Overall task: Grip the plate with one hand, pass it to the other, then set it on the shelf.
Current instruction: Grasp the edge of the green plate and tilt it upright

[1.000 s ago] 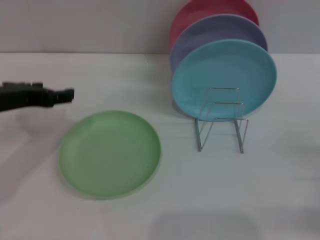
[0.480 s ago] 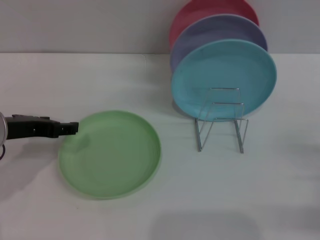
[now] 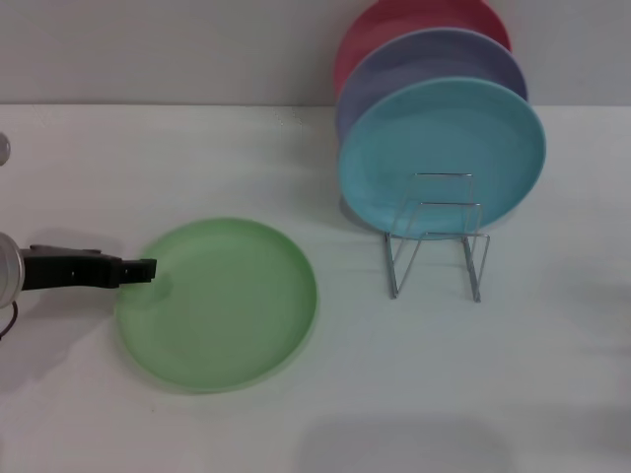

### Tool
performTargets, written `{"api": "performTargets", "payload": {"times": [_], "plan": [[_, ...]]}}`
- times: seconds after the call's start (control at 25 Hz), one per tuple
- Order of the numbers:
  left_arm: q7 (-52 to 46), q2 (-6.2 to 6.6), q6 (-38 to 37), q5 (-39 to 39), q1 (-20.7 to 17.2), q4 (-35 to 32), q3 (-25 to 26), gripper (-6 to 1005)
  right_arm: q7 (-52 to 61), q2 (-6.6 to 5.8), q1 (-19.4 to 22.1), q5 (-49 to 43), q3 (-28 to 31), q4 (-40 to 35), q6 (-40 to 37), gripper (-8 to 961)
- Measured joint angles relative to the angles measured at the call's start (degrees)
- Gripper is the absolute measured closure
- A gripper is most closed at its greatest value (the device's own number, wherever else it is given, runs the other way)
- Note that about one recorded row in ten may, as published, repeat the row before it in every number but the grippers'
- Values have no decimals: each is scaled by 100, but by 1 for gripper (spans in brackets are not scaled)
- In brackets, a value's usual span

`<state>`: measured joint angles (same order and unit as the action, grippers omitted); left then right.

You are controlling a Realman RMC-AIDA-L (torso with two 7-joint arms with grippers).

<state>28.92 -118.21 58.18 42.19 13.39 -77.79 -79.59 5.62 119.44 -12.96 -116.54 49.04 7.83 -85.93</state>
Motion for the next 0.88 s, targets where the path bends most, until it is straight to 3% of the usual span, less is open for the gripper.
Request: {"api": "performTargets", "payload": {"times": [0.88], "plan": [[-37,23,-38,10,301,748,88,270,0,-8,18,-9,-9,-53,112,126]]}}
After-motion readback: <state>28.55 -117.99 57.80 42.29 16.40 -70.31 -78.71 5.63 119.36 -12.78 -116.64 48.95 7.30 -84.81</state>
